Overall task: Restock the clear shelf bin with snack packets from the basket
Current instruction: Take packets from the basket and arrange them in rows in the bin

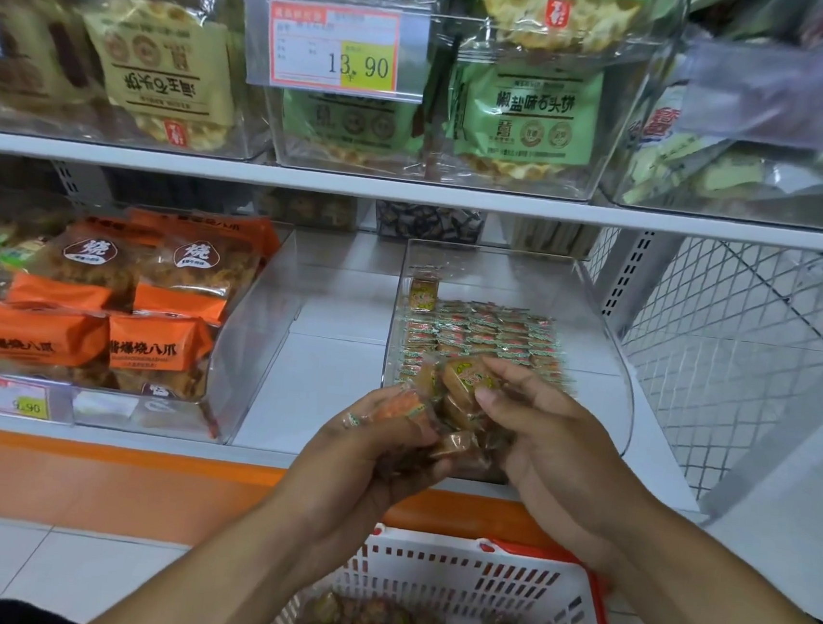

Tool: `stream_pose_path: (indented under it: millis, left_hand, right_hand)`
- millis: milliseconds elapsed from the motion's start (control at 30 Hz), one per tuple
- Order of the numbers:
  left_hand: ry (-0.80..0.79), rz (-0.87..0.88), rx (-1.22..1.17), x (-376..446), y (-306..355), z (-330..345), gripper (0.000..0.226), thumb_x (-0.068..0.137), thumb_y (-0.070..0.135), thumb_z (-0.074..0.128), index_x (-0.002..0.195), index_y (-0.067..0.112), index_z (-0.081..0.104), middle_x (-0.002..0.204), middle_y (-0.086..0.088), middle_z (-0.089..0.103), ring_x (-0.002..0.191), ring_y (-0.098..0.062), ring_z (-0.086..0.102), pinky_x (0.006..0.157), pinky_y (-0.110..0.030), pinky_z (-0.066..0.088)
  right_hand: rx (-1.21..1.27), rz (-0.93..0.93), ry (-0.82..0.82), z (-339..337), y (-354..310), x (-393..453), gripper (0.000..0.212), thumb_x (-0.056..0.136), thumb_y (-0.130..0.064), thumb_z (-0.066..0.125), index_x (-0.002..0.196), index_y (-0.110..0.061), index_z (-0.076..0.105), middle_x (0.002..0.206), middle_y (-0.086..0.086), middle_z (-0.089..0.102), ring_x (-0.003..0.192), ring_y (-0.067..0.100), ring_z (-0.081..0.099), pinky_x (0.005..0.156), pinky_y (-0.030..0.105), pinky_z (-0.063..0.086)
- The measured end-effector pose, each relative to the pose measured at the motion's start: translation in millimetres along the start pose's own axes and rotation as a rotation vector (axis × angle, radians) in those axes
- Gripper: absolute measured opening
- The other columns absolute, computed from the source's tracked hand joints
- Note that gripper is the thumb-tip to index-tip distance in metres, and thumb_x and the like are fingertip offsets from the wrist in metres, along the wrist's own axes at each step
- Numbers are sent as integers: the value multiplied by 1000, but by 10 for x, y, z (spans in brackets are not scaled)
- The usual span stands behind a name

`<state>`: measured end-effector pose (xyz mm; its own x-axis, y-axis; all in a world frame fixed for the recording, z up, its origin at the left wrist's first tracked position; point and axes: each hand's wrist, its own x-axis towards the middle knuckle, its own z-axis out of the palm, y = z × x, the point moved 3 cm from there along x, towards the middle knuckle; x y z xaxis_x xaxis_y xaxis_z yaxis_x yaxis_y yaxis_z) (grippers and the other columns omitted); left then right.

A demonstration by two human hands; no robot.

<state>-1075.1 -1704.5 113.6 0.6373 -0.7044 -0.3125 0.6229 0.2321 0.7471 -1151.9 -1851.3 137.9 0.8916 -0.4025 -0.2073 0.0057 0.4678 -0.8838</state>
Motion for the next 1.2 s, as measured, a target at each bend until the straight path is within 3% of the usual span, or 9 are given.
stream_pose_path:
  millis: [100,267,433,567,700,833,1000,1100,1200]
  left_hand:
    - [-20,47,53,-10,7,2,36,64,-7,76,99,0,76,106,-30,73,92,-38,75,69,-34,62]
    - [-44,68,100,-52,33,25,32,67,-7,75,96,6,78,101,-26,75,85,-33,77,67,-32,62]
    - [-95,57,171,-80,83,54,35,72,-7,70,103,9,77,108,-28,73,92,-38,75,70,-33,62]
    - [-122,28,221,-100,98,84,43,69,-10,72,108,8,76,108,-30,72,90,-41,75,69,-32,61]
    - [-114,18,246,-102,95,80,37,77,-9,66,106,11,77,109,-29,73,90,-40,75,71,-36,63]
    - [-129,-18,280,-108,95,75,36,79,-10,66,106,12,77,111,-26,74,92,-41,75,73,-34,63]
    - [-180,-101,237,-118,86,64,34,75,-2,68,106,7,77,115,-28,72,95,-40,75,67,-29,62]
    - [-193,-138,198,-105,65,43,26,75,-3,69,99,2,78,110,-28,73,93,-40,75,65,-29,62]
    - [-193,-152,164,-82,57,23,35,68,0,76,103,-2,76,112,-30,72,95,-41,75,65,-29,62]
  right_hand:
    - [41,134,-76,6,-30,-13,58,83,-8,64,139,-7,53,123,20,70,111,36,69,81,49,60]
    - [-6,213,-183,2,-115,-50,45,93,-5,52,137,-8,59,132,25,63,128,41,57,113,61,36]
    - [44,268,-250,14,-145,-69,43,93,-5,49,133,-8,63,136,25,60,123,39,58,115,62,33]
    - [49,278,-253,3,-150,-67,40,88,-4,57,126,-6,68,126,21,67,108,32,67,104,50,46]
    - [80,248,-164,-51,-136,-11,56,87,0,63,140,-10,50,127,24,66,108,36,67,90,50,57]
    - [8,236,-187,-39,-144,5,46,88,-6,62,134,-6,60,125,21,68,113,35,68,94,49,56]
    - [-23,206,-170,-66,-110,24,29,97,-13,55,121,-17,71,118,14,73,94,29,74,69,38,61]
    - [-91,129,-60,-100,-93,40,26,97,-18,58,121,-24,66,115,10,75,90,29,74,61,35,59]
    - [-108,117,-22,-122,-90,47,24,96,-20,59,119,-20,64,111,10,74,83,28,74,53,33,56]
